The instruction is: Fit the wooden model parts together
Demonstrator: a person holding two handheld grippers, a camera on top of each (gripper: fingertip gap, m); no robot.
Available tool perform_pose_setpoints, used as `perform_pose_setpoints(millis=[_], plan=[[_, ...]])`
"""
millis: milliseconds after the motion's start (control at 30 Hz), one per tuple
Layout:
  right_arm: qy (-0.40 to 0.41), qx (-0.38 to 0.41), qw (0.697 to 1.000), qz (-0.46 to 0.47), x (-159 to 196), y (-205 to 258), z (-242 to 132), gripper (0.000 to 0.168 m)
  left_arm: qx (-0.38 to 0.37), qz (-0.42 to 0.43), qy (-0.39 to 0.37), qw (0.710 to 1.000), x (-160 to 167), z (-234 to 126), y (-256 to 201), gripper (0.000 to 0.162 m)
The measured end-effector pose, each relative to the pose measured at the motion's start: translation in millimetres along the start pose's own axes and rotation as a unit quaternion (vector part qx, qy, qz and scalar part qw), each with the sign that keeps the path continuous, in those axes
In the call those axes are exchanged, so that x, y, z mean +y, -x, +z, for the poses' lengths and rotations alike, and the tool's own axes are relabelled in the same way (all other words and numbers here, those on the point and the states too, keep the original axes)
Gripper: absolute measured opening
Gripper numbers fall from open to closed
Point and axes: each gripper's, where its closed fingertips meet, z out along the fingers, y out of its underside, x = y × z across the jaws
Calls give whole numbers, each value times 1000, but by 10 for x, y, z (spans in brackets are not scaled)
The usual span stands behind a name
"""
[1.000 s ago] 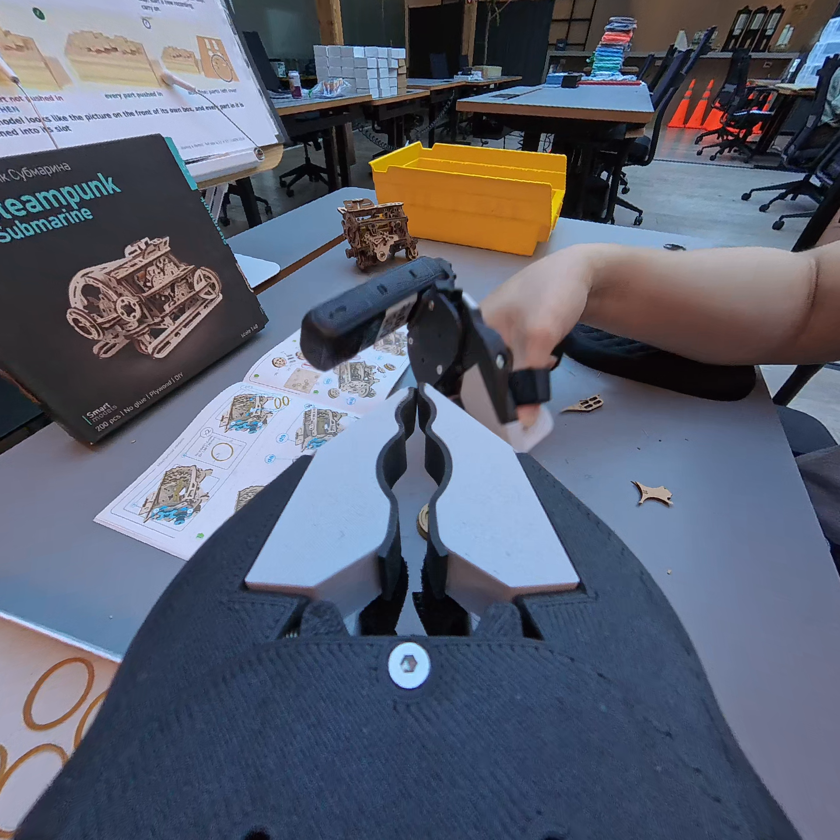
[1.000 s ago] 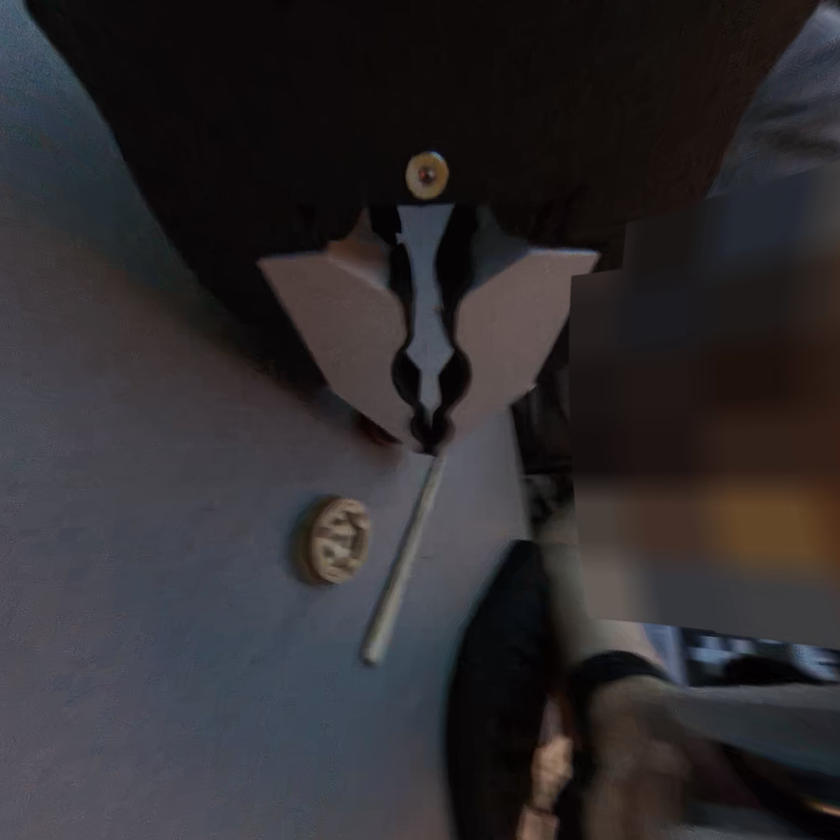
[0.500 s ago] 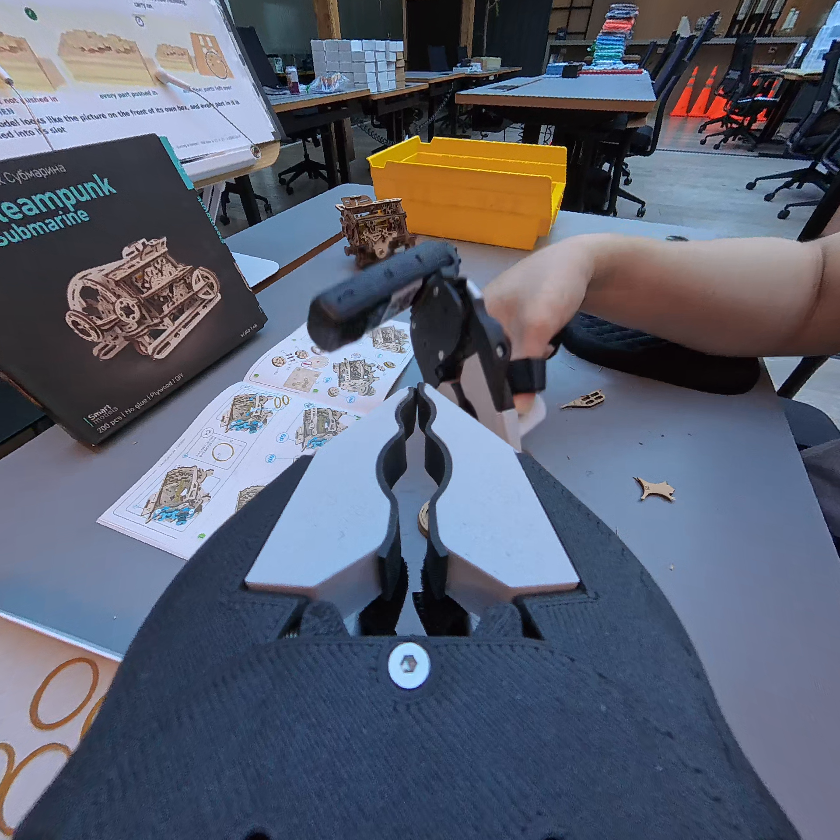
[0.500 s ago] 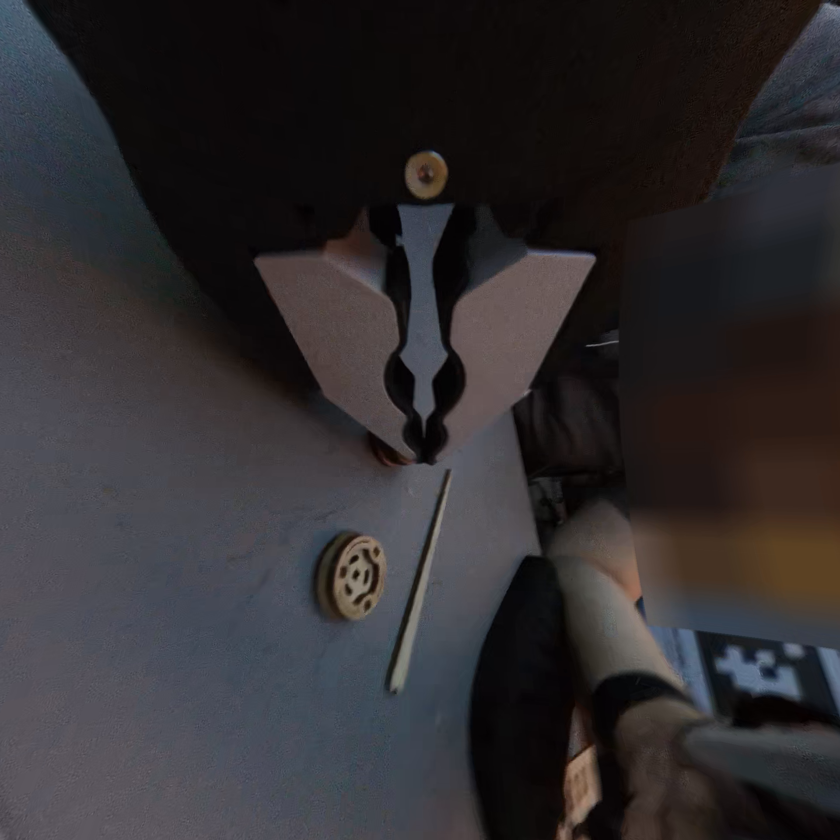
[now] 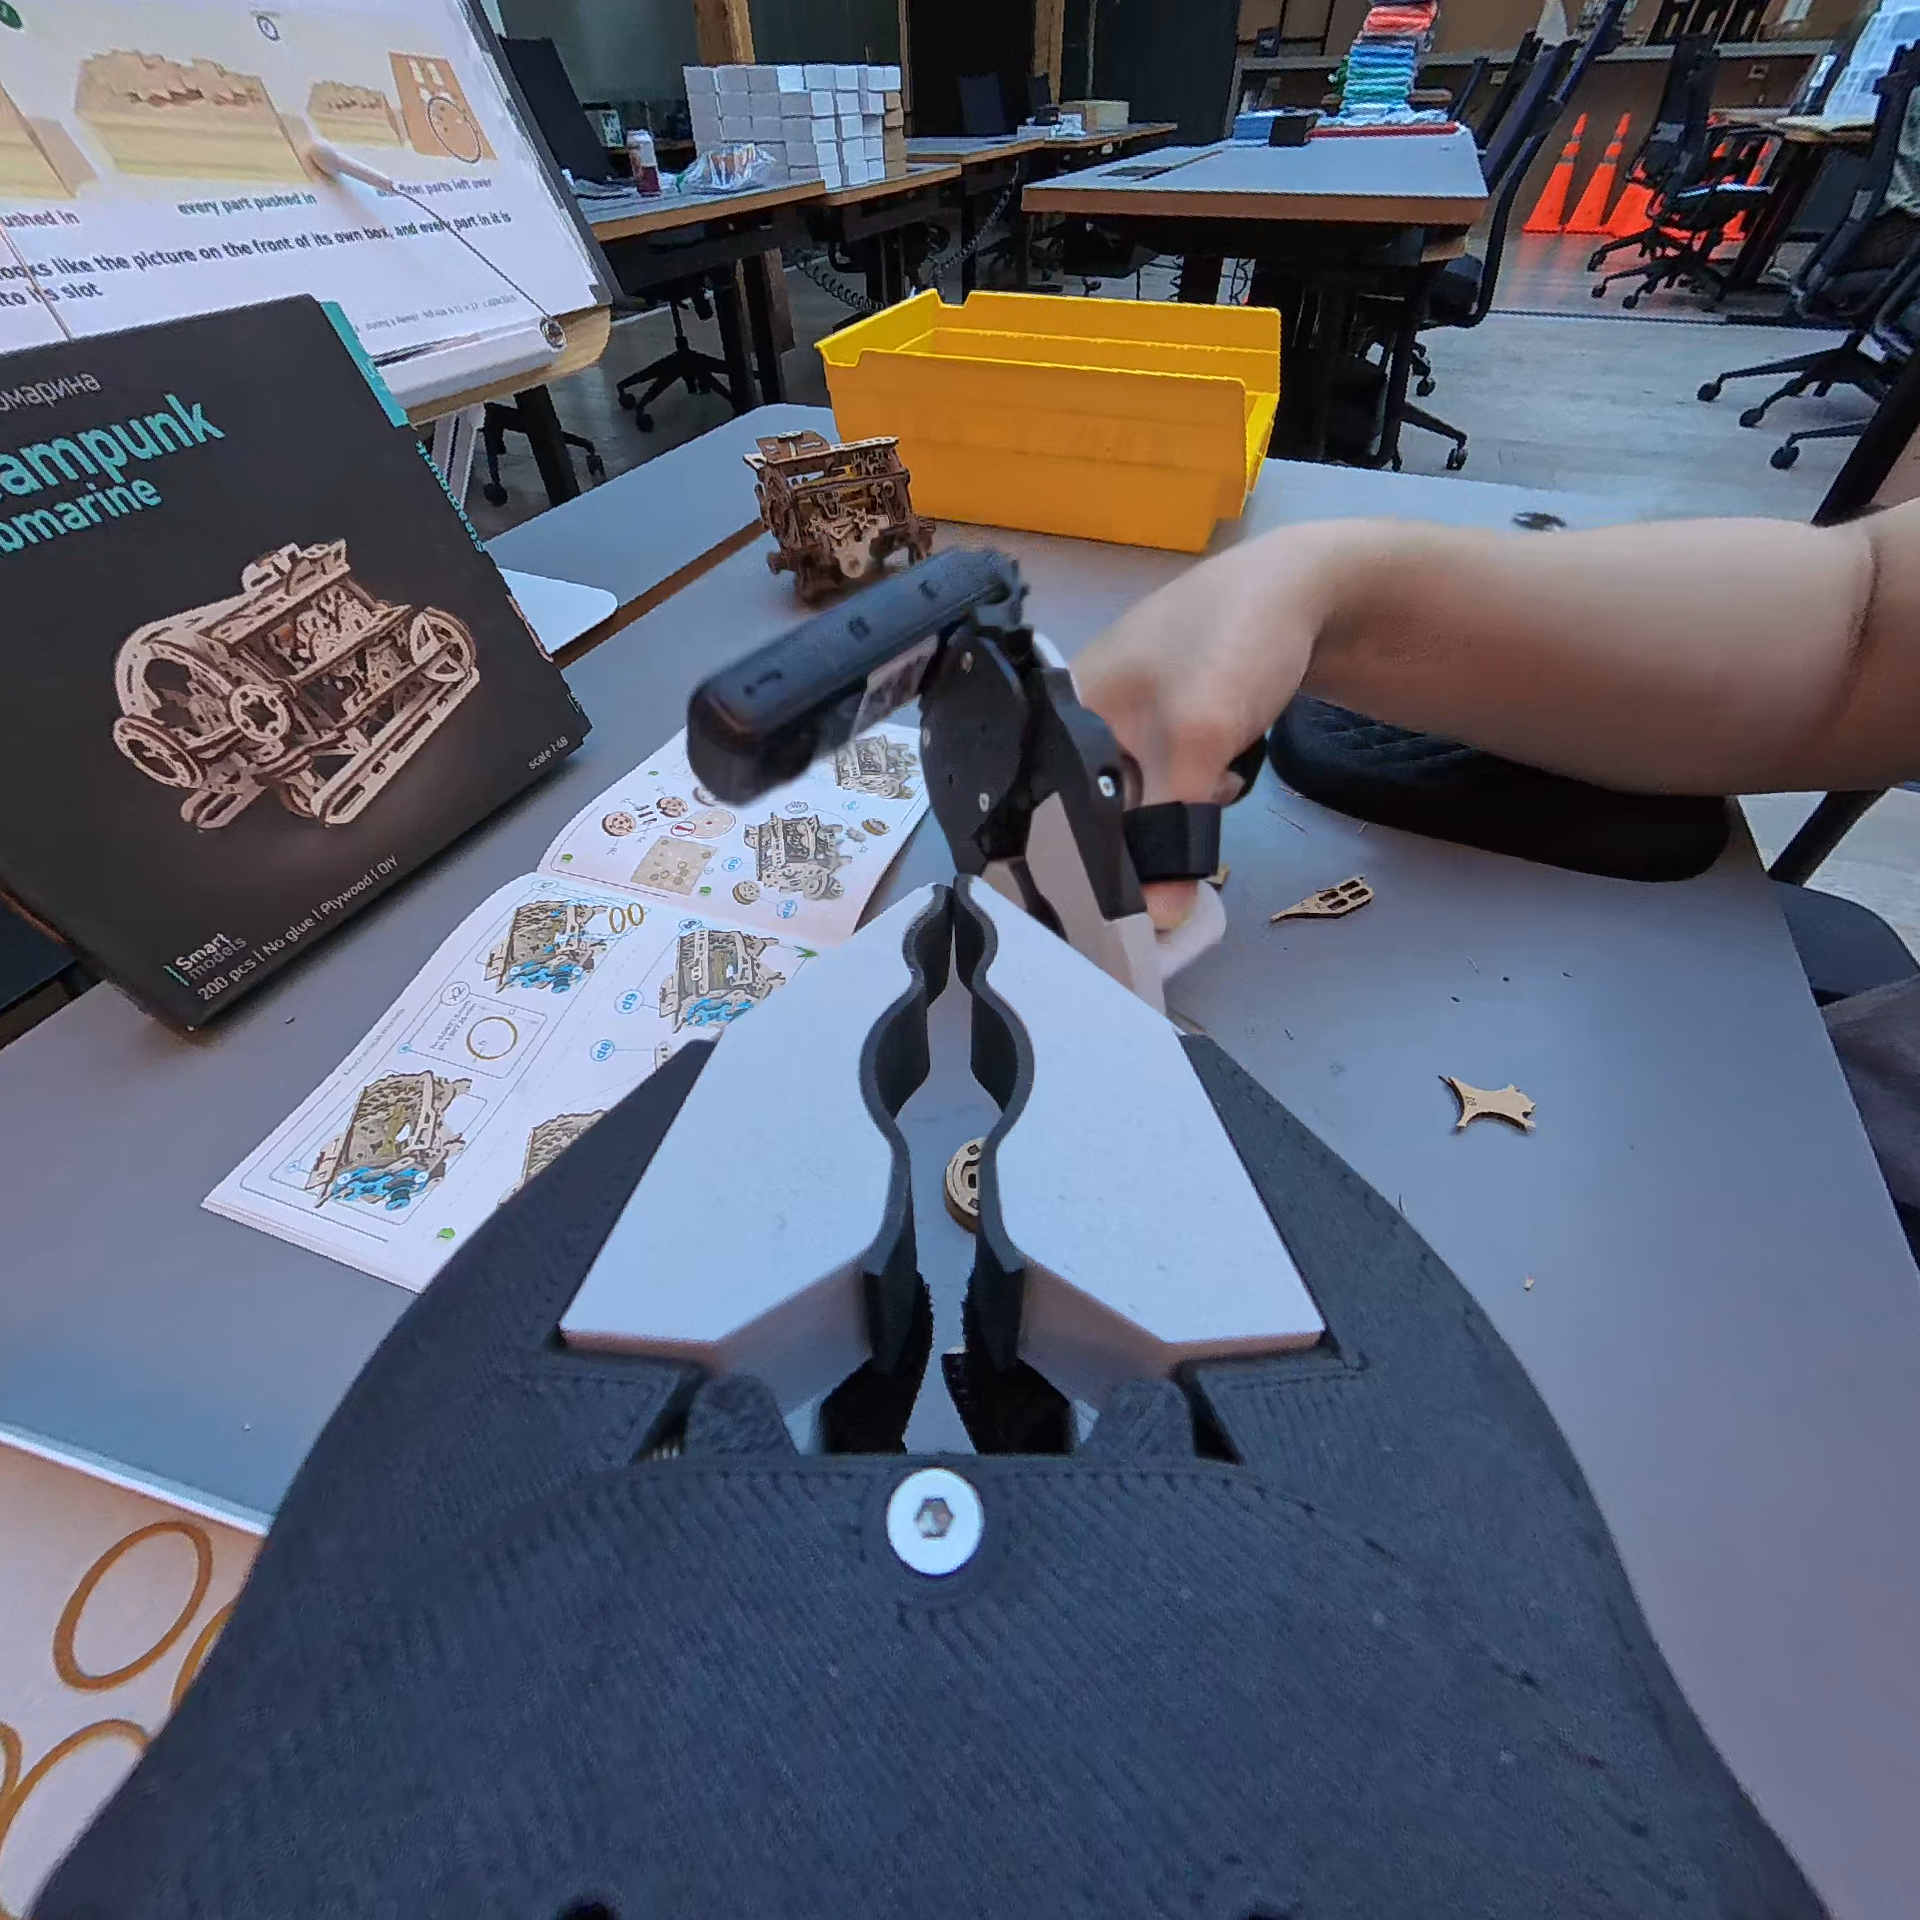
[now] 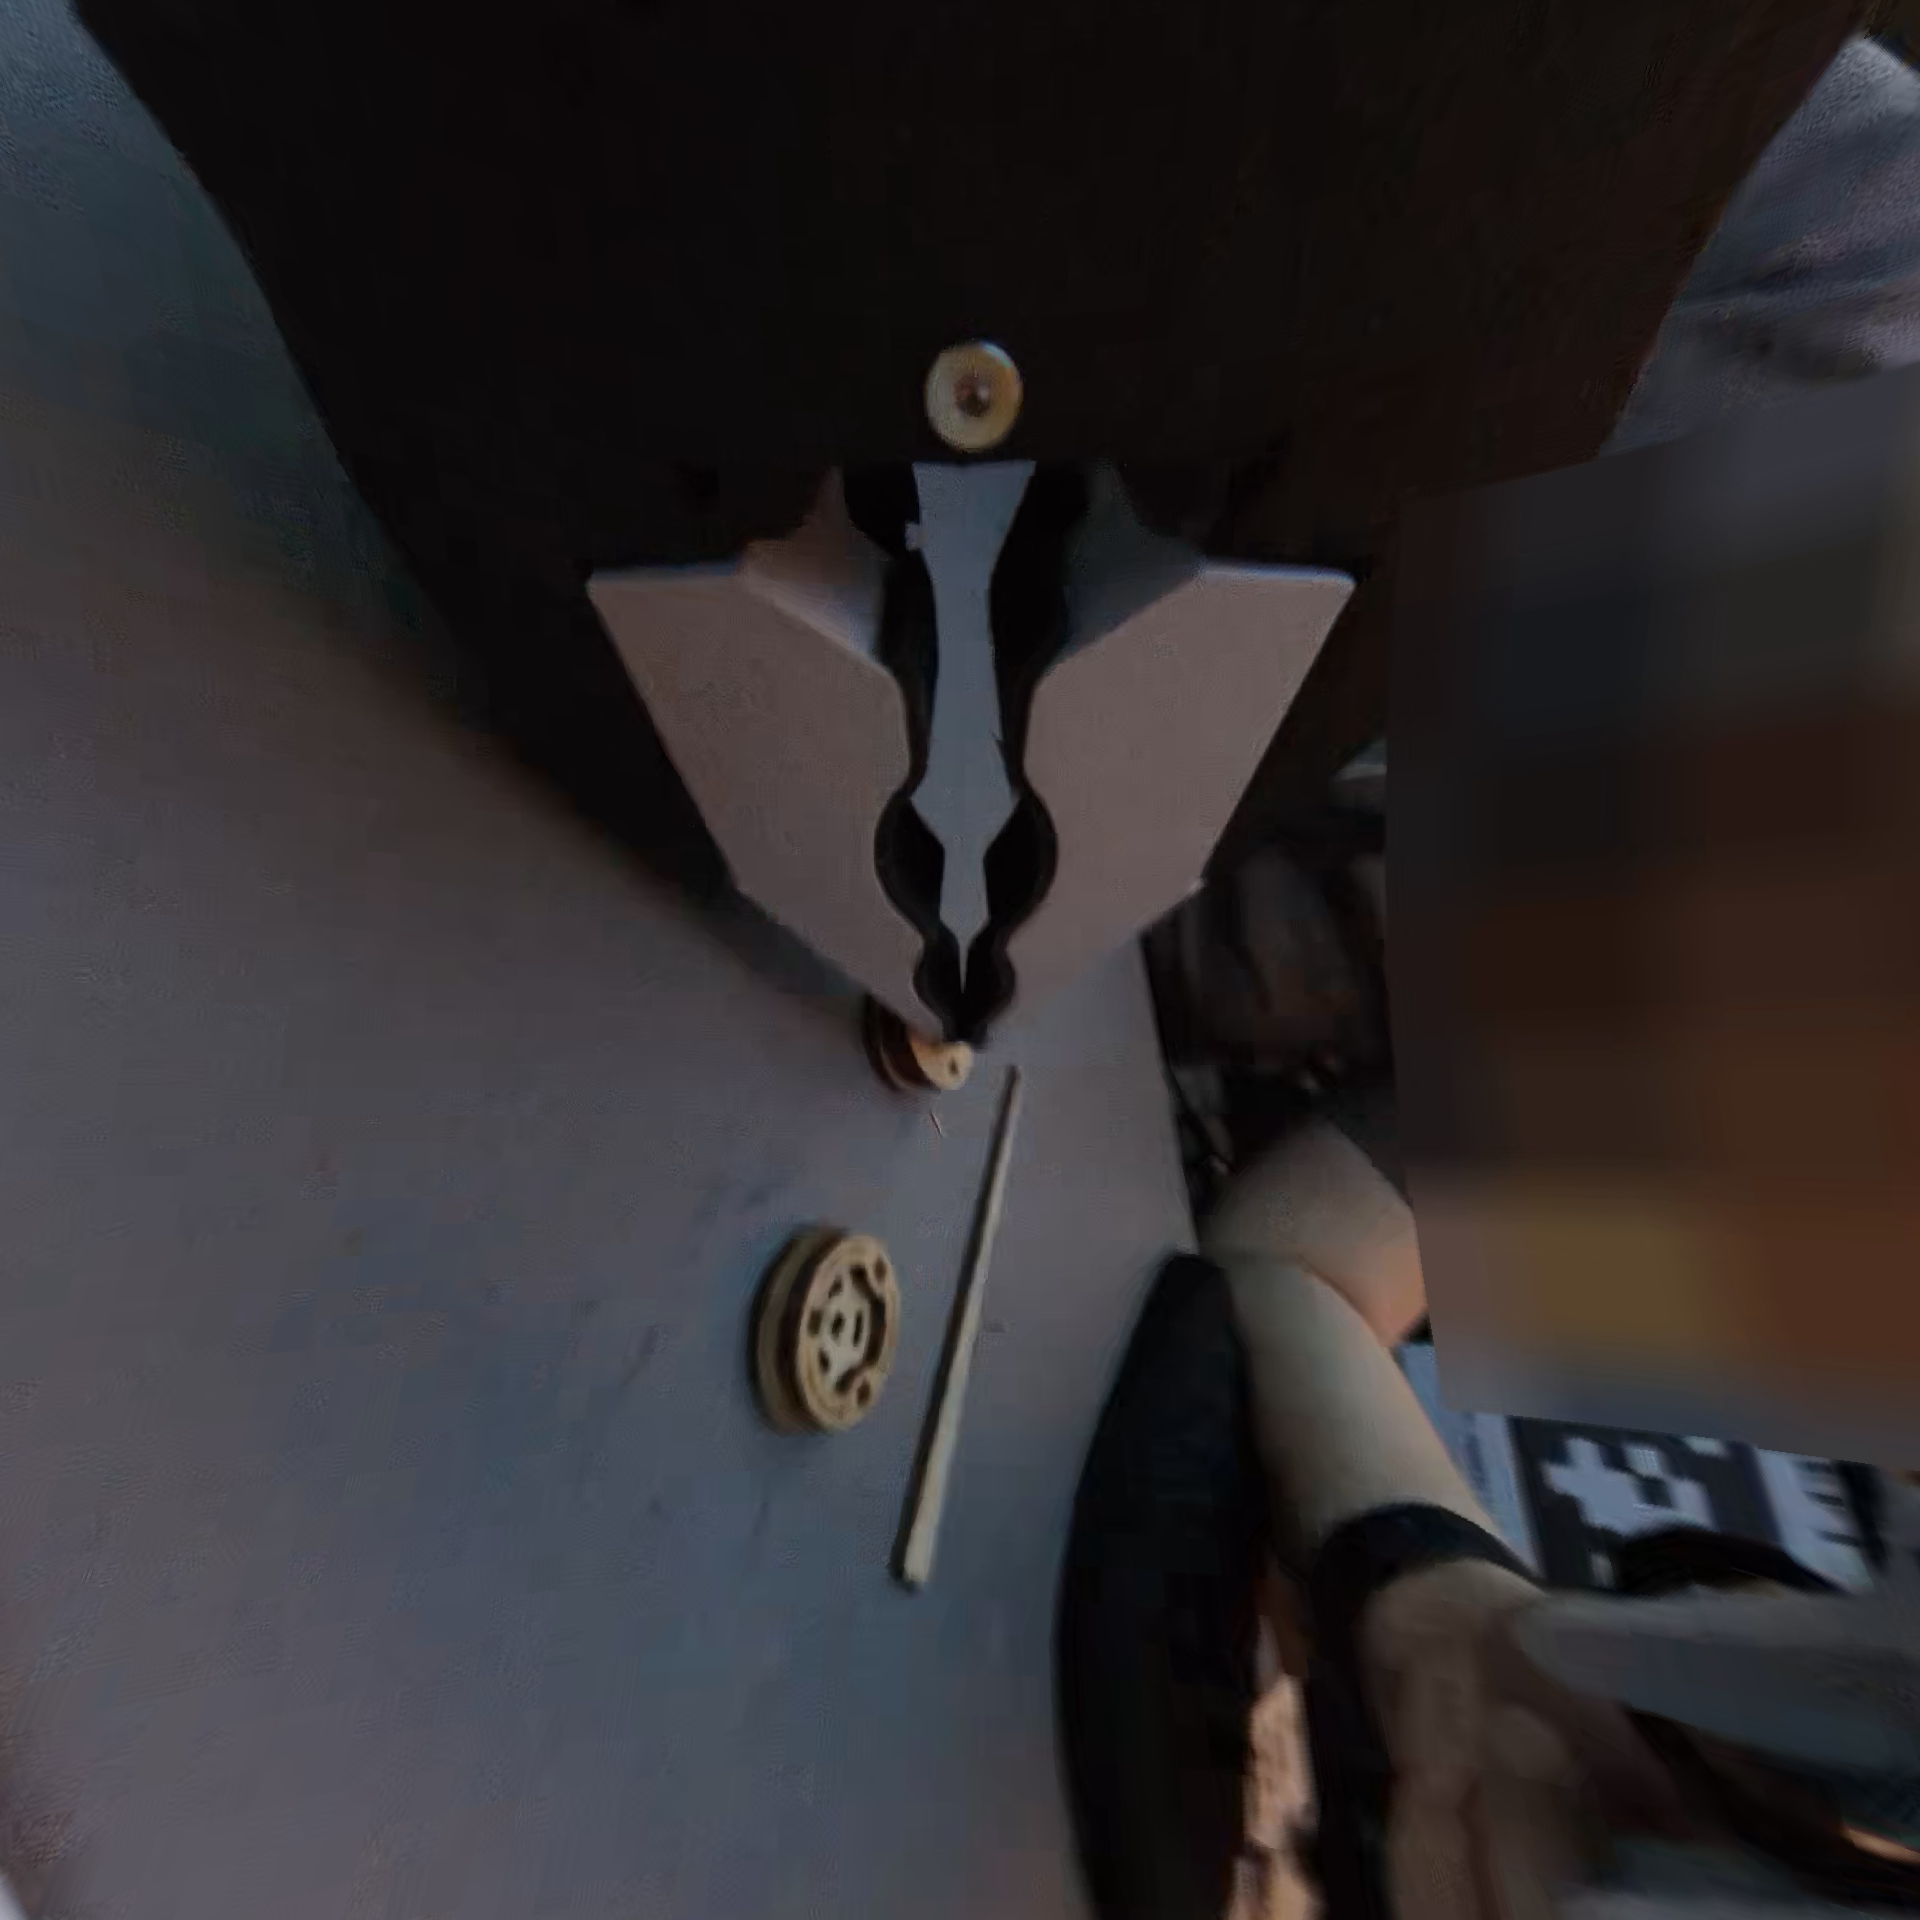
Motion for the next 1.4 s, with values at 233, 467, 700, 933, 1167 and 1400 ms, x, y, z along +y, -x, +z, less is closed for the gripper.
perform_pose_setpoints(millis=[233,467,700,933,1167,1400], plan=[[12,-16,999,-41,-62,266,143,0,0,3,1,1000,-1,3,-8,0],[4,-42,998,-37,-98,355,146,0,0,4,4,1000,11,6,-6,0],[-3,-98,993,-66,-151,730,119,0,-7,0,-3,1000,-6,-17,32,0],[-2,-75,995,-68,-174,618,178,0,-24,-8,-33,999,-104,-124,121,0],[-9,-94,995,-43,-160,514,154,0,-18,-8,-22,1000,-62,-89,98,0],[-8,-97,994,-51,-197,549,159,0,-16,-5,-16,1000,-39,-74,87,0]])
